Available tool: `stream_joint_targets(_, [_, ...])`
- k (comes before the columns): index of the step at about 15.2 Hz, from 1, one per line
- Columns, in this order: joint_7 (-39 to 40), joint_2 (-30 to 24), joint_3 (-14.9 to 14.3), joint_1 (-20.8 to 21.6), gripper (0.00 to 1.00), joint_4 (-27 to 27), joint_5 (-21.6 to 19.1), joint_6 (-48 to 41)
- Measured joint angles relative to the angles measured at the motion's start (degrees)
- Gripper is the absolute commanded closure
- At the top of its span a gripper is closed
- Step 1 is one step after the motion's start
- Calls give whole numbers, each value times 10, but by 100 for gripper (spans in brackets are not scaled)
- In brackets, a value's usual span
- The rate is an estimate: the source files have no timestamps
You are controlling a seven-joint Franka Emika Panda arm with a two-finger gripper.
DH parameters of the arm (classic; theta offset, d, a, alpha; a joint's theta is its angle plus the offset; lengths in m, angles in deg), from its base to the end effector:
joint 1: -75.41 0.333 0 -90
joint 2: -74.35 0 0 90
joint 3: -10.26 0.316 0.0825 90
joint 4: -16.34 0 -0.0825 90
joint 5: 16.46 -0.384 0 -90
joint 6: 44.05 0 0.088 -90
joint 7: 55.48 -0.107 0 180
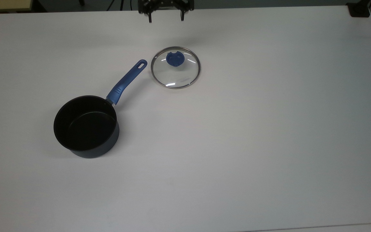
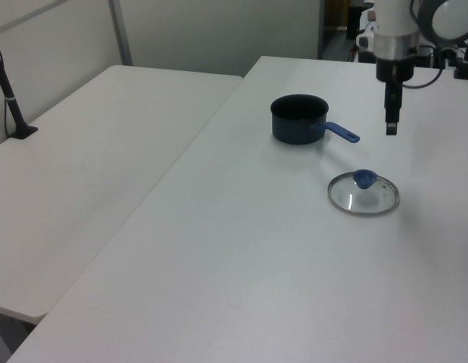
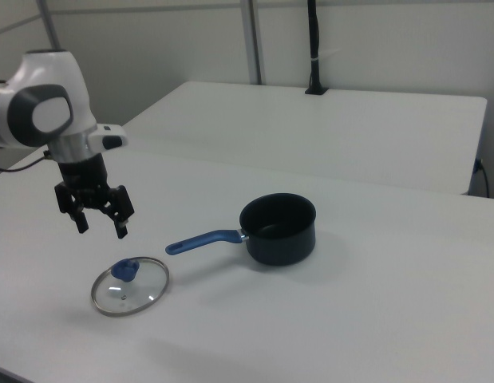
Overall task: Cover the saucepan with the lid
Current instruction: 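Move the gripper toward the glass lid's blue knob, then lower the open gripper around the blue knob of the lid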
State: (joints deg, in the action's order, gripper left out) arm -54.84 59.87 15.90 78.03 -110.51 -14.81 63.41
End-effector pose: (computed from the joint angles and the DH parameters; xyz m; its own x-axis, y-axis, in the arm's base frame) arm 0.4613 0.0668 0.4751 0.9836 0.1575 -0.0876 0.1623 -0.9855 0.0502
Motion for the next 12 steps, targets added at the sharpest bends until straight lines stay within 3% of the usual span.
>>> stream_joint_targets(5, [2, 65, 1, 14, 0, -10, 0, 58])
stream_joint_targets(12, [2, 98, 1, 14, 0, -13, 0, 87])
